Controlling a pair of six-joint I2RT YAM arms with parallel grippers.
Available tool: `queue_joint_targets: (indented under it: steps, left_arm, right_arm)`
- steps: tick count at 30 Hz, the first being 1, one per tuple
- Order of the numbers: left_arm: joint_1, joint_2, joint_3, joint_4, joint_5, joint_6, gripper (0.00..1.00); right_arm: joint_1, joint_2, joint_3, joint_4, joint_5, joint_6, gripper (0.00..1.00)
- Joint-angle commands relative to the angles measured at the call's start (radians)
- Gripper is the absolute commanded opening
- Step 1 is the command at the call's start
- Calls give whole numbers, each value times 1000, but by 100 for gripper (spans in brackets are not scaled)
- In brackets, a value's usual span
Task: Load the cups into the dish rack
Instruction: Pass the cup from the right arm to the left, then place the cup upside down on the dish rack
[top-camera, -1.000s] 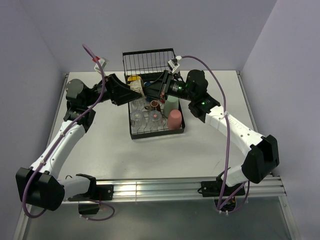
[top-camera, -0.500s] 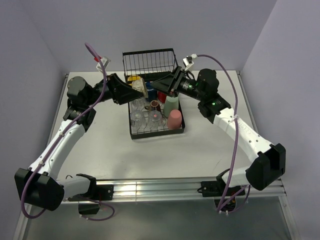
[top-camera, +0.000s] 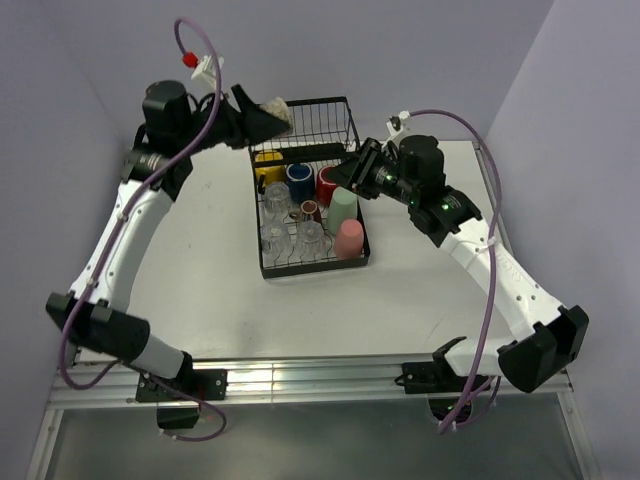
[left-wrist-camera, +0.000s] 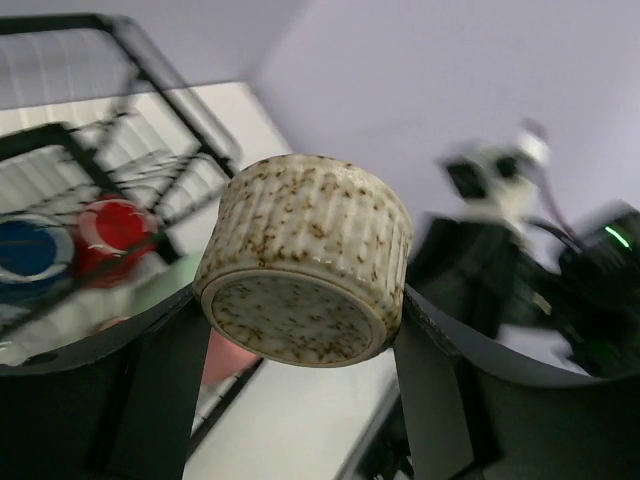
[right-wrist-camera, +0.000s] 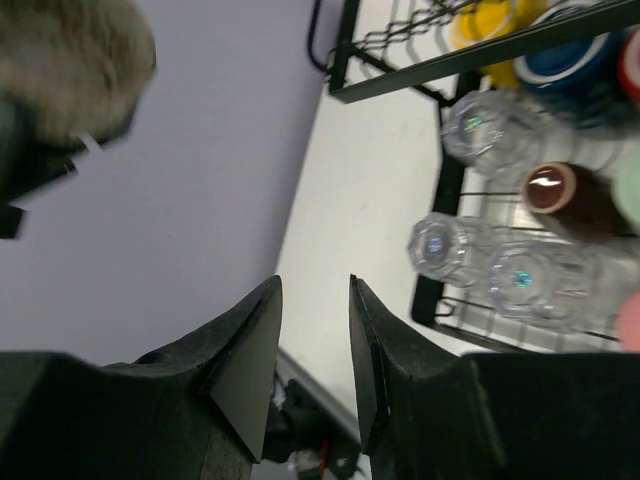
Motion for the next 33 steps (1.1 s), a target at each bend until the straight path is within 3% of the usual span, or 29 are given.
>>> queue_joint_targets:
  steps: [1,5,10,16,33]
  left_arm:
    - [0,134,309,-372,-300,156,0]
    - [-6,391,616,-540,-463,223,0]
    - [-11,619,911,-600,-586,261,0]
    - [-28,673,877,-513,-664,324,0]
    - [-117,742,853,-580,-840,410,0]
  right_arm:
    - [1,-60,68,-137,157,-129,41]
    - [1,-72,65,-209,254,-190,41]
    - [1,-95,40,-245,358,-243,41]
    - [1,-97,8,-264,415,-282,40]
    - [1,-66,-72,-215,395,-287,40]
